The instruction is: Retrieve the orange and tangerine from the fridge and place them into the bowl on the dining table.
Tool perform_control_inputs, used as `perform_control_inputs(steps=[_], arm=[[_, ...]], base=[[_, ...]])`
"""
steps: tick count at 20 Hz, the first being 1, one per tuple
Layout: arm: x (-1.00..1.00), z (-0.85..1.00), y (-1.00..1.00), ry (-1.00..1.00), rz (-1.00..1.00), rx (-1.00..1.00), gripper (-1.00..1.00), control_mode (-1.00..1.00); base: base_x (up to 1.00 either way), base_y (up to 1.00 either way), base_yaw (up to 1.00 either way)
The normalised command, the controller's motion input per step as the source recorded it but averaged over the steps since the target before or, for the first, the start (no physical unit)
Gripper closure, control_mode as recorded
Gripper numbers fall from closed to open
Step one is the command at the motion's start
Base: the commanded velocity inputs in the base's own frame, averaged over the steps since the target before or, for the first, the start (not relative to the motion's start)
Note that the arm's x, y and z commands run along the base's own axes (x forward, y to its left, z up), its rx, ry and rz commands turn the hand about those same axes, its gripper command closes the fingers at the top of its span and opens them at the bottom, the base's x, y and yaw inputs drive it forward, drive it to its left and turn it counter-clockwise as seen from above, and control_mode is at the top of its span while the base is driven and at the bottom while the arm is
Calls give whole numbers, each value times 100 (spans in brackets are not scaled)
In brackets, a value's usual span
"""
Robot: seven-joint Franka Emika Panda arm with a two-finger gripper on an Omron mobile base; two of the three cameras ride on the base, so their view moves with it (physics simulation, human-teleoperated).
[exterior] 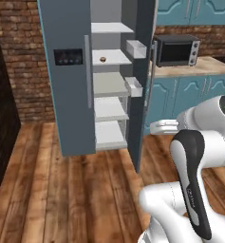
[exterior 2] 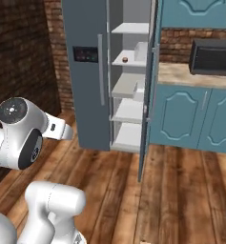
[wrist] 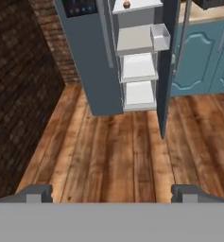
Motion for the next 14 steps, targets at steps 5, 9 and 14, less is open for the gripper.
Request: perform_control_inputs(steps=[5, 9, 14], arm=[[0, 0, 0, 0, 0, 0, -100, 100], [0, 0, 0, 0, 0, 0, -100, 100], [0, 0, 0, 0, 0, 0, -100, 100]], base=[[100, -1, 2], [95, -8, 2], [69, -4, 2]])
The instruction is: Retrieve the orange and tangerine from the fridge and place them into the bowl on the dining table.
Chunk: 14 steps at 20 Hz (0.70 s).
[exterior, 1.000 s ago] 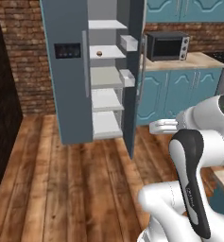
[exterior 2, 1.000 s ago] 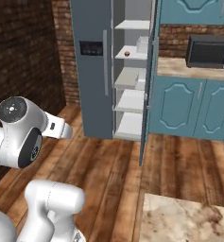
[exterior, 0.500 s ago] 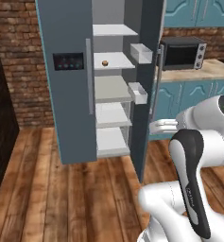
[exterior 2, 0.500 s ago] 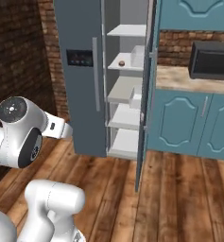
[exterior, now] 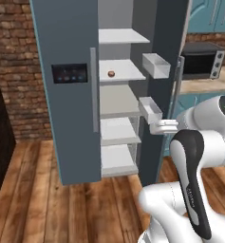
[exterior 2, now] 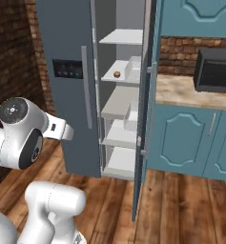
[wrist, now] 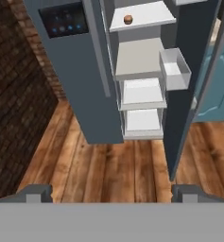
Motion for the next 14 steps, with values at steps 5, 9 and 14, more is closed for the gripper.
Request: perform_control_inputs(steps=[5, 9, 14], arm=[[0, 0, 0, 0, 0, 0, -100, 100], [0, 0, 0, 0, 0, 0, -100, 100], [0, 0, 0, 0, 0, 0, -100, 100]], base=[[64, -8, 0], [61, -17, 0], [61, -10, 0]])
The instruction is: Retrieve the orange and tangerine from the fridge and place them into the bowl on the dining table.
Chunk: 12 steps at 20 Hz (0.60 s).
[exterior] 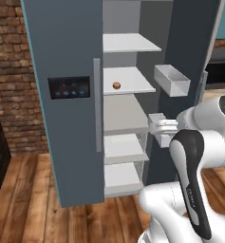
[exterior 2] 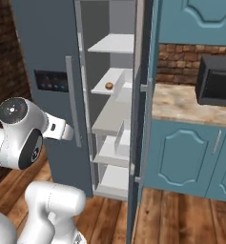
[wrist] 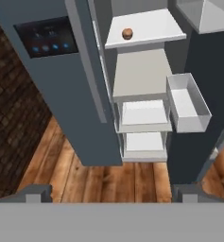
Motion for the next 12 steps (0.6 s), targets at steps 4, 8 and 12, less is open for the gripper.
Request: perform_control_inputs(steps=[4, 8, 12], arm=[[0, 0, 0, 0, 0, 0, -100, 100], [0, 0, 0, 0, 0, 0, -100, 100], [0, 0, 0, 0, 0, 0, -100, 100]], base=[[61, -6, 0], [59, -8, 0], [56, -8, 0]])
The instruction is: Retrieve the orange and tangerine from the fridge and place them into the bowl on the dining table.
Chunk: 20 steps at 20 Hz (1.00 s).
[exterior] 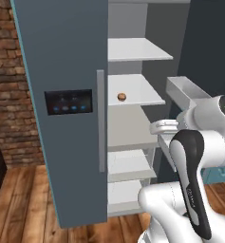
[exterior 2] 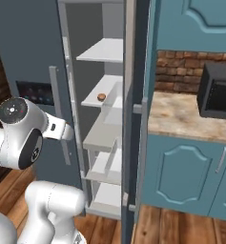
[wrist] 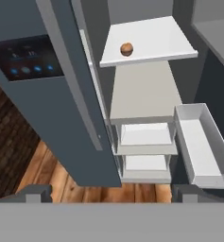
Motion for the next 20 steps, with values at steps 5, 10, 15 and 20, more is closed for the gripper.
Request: perform_control_inputs(steps=[5, 10, 15, 20], arm=[[0, 0, 0, 0, 0, 0, -100, 100], [0, 0, 0, 0, 0, 0, -100, 100], [0, 0, 0, 0, 0, 0, -100, 100], [30, -1, 0, 0, 0, 0, -100, -100]], base=[[48, -5, 0], [51, -3, 0], [48, -3, 0], [6, 0, 0]])
